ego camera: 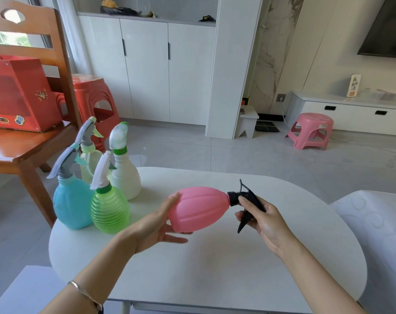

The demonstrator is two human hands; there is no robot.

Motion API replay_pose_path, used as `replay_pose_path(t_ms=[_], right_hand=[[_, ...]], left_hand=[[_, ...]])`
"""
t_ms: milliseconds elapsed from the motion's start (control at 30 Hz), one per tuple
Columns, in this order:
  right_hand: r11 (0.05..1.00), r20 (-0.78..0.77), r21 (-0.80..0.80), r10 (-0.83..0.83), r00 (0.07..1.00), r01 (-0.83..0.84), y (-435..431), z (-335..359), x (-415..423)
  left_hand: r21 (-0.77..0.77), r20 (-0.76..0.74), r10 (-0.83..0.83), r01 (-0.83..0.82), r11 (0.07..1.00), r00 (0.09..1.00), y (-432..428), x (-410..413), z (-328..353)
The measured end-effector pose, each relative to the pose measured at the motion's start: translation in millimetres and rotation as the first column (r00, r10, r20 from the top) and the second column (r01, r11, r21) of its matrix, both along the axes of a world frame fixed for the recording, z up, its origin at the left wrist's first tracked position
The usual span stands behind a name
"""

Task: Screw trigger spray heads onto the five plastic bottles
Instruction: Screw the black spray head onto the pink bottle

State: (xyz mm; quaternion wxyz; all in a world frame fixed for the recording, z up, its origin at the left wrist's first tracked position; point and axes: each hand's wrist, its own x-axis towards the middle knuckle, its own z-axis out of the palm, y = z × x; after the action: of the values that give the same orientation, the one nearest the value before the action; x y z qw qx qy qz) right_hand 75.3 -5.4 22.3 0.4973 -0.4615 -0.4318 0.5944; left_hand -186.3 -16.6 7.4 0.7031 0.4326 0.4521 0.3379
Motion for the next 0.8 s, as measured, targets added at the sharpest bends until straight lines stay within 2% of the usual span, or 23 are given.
replay_pose_path(t_ms=[67,133,200,267,333,400,500,800], right_hand=[[1.000,-0.016,-0.026,-0.012,1.000,0.012,0.7,0.6,2.4],[0.999,-0.040,-0.039,-0.009,0.999,0.007,1.4,1.5,3.4],[1.000,-0.030,-0.026,0.012,0.999,-0.012,1.0,1.7,2.1],[1.000,0.015,0.001,0.031,0.999,-0.031,-0.4,0.6,-0.4],[0.999,0.052,0.018,0.039,0.998,-0.040,-1.4,-0.5,-1.6],[0.999,0.052,0.021,0.044,0.998,-0.045,-1.7,0.2,-1.0],[0.998,0.042,0.050,0.045,0.998,-0.047,-1.3,3.6,0.1],[0.998,0.049,0.055,-0.005,0.999,0.003,-0.8,7.2,1.1]], left_hand=[[0.144,0.004,0.015,-0.016,0.990,1.000,-1.1,-1.4,2.3],[0.224,-0.008,0.030,-0.028,0.974,1.000,0.2,-4.3,4.0],[0.178,-0.016,-0.007,0.010,0.984,1.000,0.5,-5.2,2.5],[-0.003,-0.011,-0.060,0.060,0.998,0.998,-1.7,-3.6,2.2],[-0.067,-0.060,-0.063,0.059,0.996,0.996,-1.8,-3.0,0.3],[-0.009,-0.086,-0.002,0.001,1.000,0.996,-0.1,-2.9,-1.9],[0.092,-0.020,0.077,-0.075,0.993,0.997,-1.2,-1.1,0.6],[0.115,0.062,0.190,-0.196,0.974,0.980,-6.6,6.9,-3.8]])
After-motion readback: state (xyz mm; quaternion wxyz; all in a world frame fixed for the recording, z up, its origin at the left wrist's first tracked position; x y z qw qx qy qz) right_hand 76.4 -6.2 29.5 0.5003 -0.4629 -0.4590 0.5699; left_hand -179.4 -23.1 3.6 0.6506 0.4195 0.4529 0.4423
